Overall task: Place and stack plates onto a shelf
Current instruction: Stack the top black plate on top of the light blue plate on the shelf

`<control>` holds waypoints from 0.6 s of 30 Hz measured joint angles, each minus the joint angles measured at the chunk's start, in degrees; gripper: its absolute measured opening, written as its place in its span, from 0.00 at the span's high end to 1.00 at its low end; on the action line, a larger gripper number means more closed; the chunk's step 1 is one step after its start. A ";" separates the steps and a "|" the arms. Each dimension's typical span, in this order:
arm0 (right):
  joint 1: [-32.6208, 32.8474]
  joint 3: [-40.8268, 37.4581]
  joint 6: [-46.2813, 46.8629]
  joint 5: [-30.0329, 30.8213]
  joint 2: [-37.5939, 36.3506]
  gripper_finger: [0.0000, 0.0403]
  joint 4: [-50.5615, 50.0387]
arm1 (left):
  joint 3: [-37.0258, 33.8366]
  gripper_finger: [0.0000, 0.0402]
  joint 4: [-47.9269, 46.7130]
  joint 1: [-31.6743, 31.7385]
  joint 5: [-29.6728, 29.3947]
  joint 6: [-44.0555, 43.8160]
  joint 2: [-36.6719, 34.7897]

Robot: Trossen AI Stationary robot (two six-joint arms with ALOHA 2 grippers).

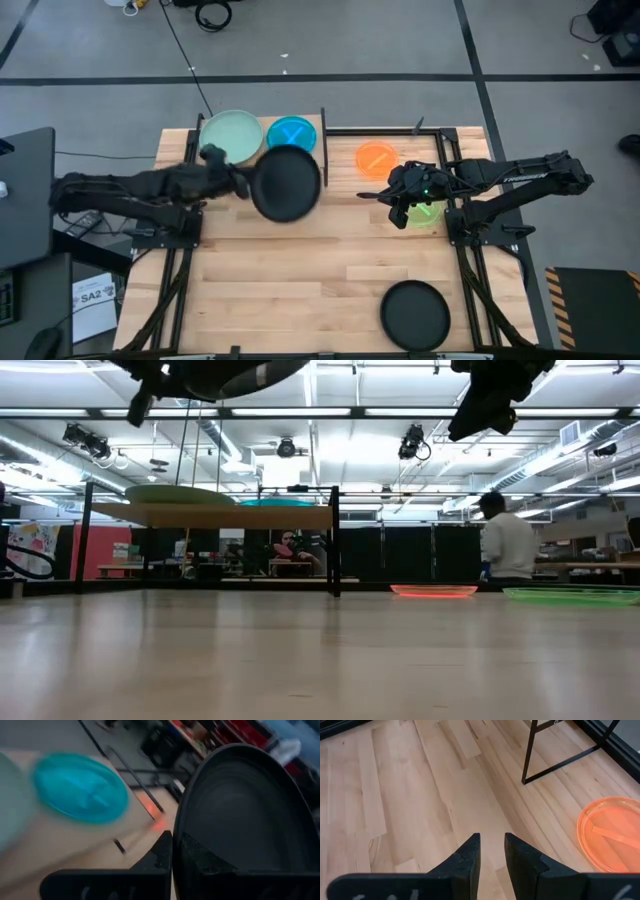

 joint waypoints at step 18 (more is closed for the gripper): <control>-0.02 0.00 0.00 0.02 0.00 0.77 0.04 | 0.06 0.96 -15.97 24.78 -6.20 0.98 -11.64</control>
